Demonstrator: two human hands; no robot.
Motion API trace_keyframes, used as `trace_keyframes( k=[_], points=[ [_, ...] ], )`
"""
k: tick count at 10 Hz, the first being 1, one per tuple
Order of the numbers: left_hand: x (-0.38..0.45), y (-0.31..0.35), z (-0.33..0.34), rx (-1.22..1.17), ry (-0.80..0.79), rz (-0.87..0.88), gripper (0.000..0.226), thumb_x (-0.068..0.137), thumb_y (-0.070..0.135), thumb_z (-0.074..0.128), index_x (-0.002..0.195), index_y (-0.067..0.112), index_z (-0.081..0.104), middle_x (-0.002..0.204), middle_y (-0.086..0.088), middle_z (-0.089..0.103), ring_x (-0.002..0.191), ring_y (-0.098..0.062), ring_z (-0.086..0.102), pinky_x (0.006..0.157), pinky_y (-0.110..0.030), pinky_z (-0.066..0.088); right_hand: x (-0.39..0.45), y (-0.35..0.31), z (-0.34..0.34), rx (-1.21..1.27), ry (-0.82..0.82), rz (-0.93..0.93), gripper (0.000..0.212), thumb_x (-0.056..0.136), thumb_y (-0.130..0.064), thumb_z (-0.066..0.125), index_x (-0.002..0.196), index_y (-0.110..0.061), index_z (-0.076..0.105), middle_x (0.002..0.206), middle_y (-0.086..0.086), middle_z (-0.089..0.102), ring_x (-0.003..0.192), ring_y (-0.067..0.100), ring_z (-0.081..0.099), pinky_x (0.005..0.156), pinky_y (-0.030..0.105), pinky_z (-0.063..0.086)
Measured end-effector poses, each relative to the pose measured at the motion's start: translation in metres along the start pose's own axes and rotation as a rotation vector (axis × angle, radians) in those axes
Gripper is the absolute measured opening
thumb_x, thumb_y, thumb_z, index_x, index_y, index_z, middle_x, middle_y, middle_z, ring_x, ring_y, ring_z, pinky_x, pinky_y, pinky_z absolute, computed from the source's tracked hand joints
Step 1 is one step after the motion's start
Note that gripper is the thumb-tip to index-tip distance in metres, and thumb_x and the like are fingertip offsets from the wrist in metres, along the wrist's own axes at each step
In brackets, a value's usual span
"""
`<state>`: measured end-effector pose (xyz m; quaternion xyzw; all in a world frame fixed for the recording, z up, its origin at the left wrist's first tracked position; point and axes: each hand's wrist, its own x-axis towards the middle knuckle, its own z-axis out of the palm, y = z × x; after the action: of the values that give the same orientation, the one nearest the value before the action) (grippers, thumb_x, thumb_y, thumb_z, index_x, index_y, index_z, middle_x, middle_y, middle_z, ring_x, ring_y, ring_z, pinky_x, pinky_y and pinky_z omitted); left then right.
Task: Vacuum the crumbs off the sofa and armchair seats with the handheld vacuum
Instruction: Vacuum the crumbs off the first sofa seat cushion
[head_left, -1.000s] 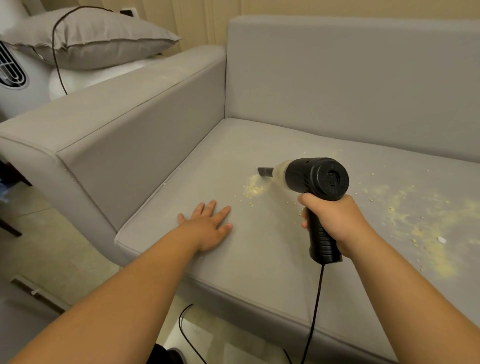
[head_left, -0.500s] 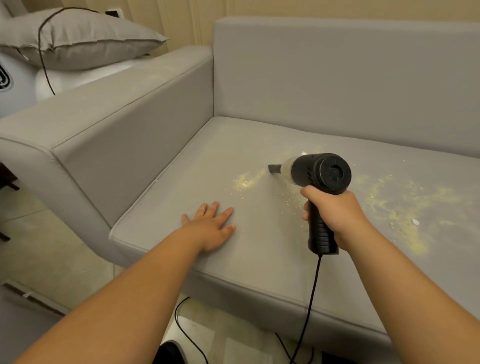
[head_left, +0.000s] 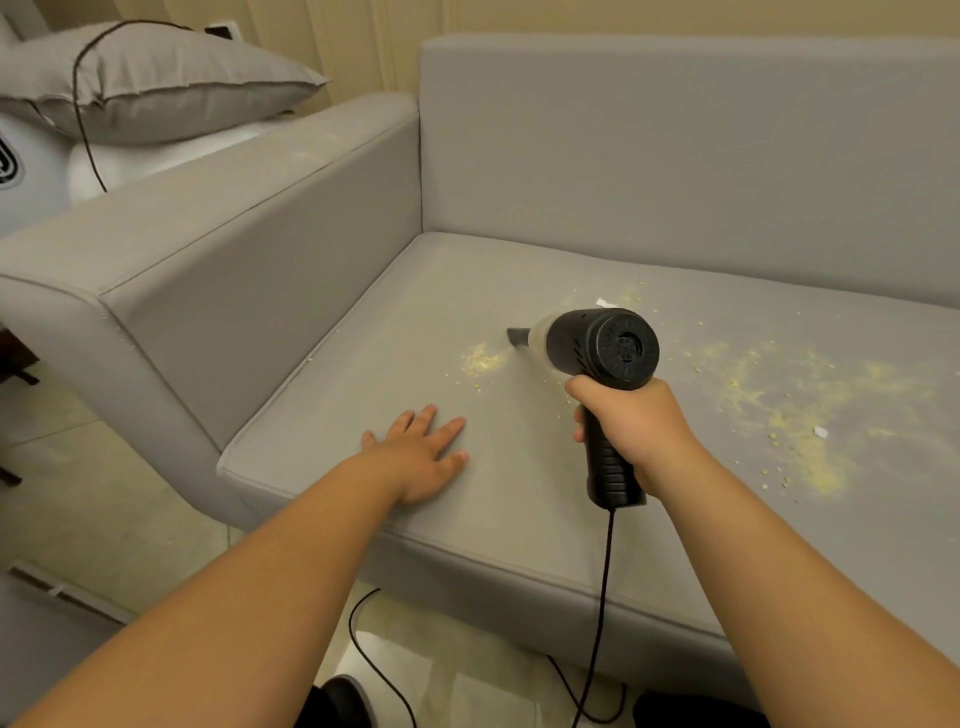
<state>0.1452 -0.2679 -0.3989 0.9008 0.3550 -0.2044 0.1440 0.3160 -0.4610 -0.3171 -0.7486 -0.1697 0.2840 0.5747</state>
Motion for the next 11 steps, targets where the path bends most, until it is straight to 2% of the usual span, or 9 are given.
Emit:
trace_keyframes(
  k=[2, 3, 5, 7, 8, 9, 11],
  points=[
    [0.003, 0.002, 0.0, 0.012, -0.003, -0.004, 0.063, 0.102, 0.07, 0.018, 0.159, 0.054, -0.005, 0.171, 0.01, -0.017, 0.158, -0.021, -0.014, 0.121, -0.069, 0.001, -0.007, -0.001, 0.009, -0.007, -0.155, 0.01, 0.01, 0.088, -0.015, 0.076, 0.093, -0.008, 0.071, 0.072, 0.011, 0.07, 0.059, 0.022, 0.067, 0.065, 0.035, 0.059],
    [0.003, 0.001, 0.0, 0.002, 0.002, -0.007, 0.063, 0.103, 0.069, 0.019, 0.159, 0.054, -0.004, 0.172, 0.01, -0.016, 0.158, -0.021, -0.014, 0.122, -0.068, 0.001, -0.01, -0.002, 0.007, 0.002, -0.112, 0.0, 0.015, 0.087, -0.015, 0.076, 0.096, -0.005, 0.073, 0.072, 0.011, 0.071, 0.06, 0.022, 0.068, 0.068, 0.038, 0.059],
    [-0.001, -0.003, 0.0, -0.014, 0.019, -0.004, 0.062, 0.103, 0.067, 0.02, 0.16, 0.054, -0.002, 0.172, 0.01, -0.014, 0.159, -0.021, -0.013, 0.123, -0.065, 0.003, -0.013, -0.001, -0.007, 0.033, 0.016, 0.007, 0.01, 0.085, -0.016, 0.076, 0.093, -0.009, 0.073, 0.07, 0.008, 0.071, 0.058, 0.021, 0.069, 0.069, 0.038, 0.059],
    [-0.002, -0.004, 0.003, -0.003, 0.008, -0.003, 0.062, 0.103, 0.068, 0.019, 0.16, 0.053, -0.002, 0.172, 0.009, -0.014, 0.159, -0.022, -0.013, 0.123, -0.065, 0.001, -0.025, -0.001, 0.001, 0.028, -0.074, 0.025, 0.013, 0.087, -0.015, 0.075, 0.098, -0.008, 0.072, 0.072, 0.01, 0.07, 0.06, 0.022, 0.068, 0.067, 0.038, 0.059],
    [-0.002, -0.004, 0.003, -0.001, 0.008, -0.001, 0.063, 0.103, 0.068, 0.019, 0.16, 0.053, -0.002, 0.172, 0.009, -0.014, 0.159, -0.022, -0.013, 0.123, -0.065, 0.002, -0.026, -0.002, 0.002, 0.046, -0.073, 0.021, 0.013, 0.087, -0.015, 0.076, 0.097, -0.008, 0.072, 0.074, 0.012, 0.071, 0.06, 0.022, 0.068, 0.067, 0.038, 0.059],
    [-0.002, -0.004, 0.002, -0.007, 0.005, 0.002, 0.062, 0.103, 0.067, 0.019, 0.16, 0.052, -0.002, 0.172, 0.009, -0.013, 0.159, -0.022, -0.012, 0.123, -0.065, 0.002, -0.027, -0.002, -0.005, 0.047, -0.001, 0.008, 0.011, 0.086, -0.015, 0.076, 0.095, -0.008, 0.073, 0.072, 0.01, 0.071, 0.06, 0.022, 0.069, 0.068, 0.039, 0.06],
    [-0.001, -0.004, 0.003, -0.015, 0.021, 0.002, 0.064, 0.104, 0.066, 0.022, 0.16, 0.052, -0.006, 0.172, 0.009, -0.012, 0.159, -0.021, -0.012, 0.123, -0.065, 0.002, -0.034, 0.0, -0.007, 0.014, -0.027, 0.03, 0.012, 0.087, -0.015, 0.076, 0.096, -0.008, 0.073, 0.074, 0.011, 0.071, 0.059, 0.021, 0.069, 0.069, 0.038, 0.059]
  ],
)
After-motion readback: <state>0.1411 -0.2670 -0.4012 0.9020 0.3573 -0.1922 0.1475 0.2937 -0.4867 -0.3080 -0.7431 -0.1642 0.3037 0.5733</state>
